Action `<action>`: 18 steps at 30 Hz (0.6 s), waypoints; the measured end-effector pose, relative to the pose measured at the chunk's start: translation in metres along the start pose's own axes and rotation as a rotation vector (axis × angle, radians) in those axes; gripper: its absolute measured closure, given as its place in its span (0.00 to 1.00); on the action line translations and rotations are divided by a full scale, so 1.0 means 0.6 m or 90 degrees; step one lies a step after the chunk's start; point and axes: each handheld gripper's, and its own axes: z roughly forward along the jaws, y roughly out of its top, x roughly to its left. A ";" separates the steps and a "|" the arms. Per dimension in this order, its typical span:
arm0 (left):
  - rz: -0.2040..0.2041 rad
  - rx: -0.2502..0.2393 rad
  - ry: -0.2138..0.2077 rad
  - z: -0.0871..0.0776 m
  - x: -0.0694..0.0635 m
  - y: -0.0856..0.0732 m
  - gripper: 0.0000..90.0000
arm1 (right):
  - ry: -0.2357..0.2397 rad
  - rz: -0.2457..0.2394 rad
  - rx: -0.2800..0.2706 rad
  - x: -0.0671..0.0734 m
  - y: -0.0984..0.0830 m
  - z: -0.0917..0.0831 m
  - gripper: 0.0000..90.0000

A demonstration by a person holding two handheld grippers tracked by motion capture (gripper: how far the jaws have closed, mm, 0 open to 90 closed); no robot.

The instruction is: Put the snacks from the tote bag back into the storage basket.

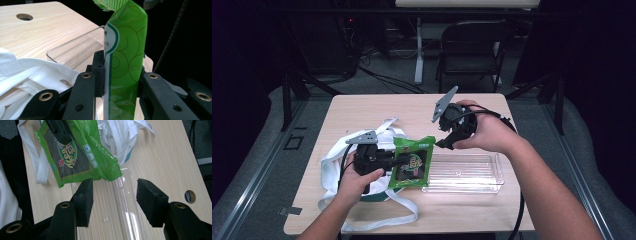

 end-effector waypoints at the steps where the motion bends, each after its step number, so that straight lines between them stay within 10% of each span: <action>1: 0.000 0.003 -0.001 0.001 -0.001 0.000 0.81 | 0.001 -0.003 0.001 0.000 0.001 0.000 0.53; 18: 0.008 0.002 -0.014 0.008 -0.008 0.000 0.81 | 0.030 -0.051 0.013 0.014 0.050 0.025 0.49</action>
